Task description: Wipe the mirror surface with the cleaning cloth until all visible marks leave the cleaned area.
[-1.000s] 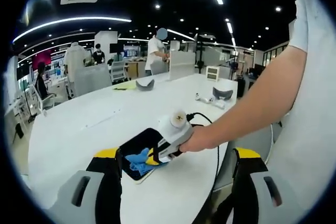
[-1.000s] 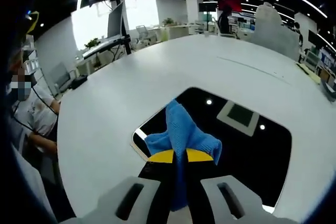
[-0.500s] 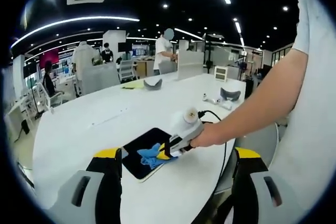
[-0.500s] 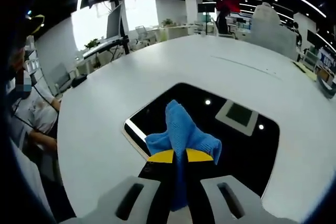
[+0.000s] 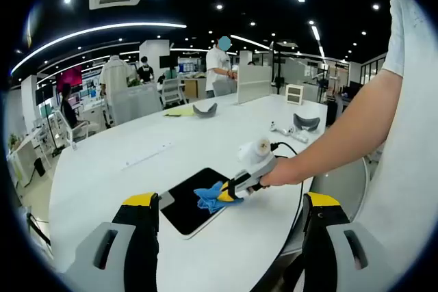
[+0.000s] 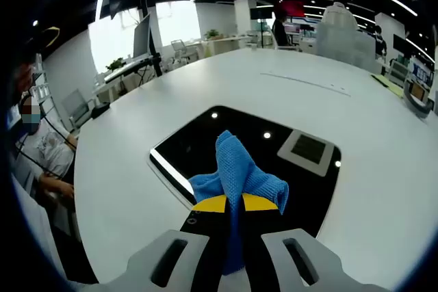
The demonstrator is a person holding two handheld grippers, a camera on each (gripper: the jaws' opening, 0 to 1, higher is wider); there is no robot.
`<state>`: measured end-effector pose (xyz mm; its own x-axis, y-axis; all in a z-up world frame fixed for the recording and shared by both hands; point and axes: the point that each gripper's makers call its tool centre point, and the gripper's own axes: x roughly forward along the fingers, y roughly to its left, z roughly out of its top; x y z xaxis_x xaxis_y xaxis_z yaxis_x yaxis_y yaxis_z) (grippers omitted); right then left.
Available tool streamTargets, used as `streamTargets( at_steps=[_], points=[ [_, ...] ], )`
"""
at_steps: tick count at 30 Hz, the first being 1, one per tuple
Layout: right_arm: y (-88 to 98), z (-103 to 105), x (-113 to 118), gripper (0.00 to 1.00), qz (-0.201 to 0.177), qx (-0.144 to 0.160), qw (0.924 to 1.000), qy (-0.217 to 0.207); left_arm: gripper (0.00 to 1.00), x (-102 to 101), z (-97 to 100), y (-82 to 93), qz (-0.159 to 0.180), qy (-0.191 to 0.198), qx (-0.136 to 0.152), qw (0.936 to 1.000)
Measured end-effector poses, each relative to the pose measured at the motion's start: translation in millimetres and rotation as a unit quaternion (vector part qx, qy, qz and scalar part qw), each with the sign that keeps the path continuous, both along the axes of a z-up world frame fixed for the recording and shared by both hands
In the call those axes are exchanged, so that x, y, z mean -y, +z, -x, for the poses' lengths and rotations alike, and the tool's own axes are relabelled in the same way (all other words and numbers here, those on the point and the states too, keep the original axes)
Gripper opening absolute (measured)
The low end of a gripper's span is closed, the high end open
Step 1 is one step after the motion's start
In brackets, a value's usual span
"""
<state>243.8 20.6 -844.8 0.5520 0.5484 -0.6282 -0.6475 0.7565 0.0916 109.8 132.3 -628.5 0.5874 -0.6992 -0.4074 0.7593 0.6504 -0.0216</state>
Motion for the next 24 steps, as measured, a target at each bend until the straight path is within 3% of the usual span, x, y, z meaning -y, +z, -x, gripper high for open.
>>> streamTargets(
  at_steps=[24],
  points=[
    [-0.3, 2, 53, 0.01, -0.015, 0.000, 0.9975, -0.070, 0.87, 6, 4.1, 5.7, -0.009, 0.002, 0.007, 0.9999]
  ],
)
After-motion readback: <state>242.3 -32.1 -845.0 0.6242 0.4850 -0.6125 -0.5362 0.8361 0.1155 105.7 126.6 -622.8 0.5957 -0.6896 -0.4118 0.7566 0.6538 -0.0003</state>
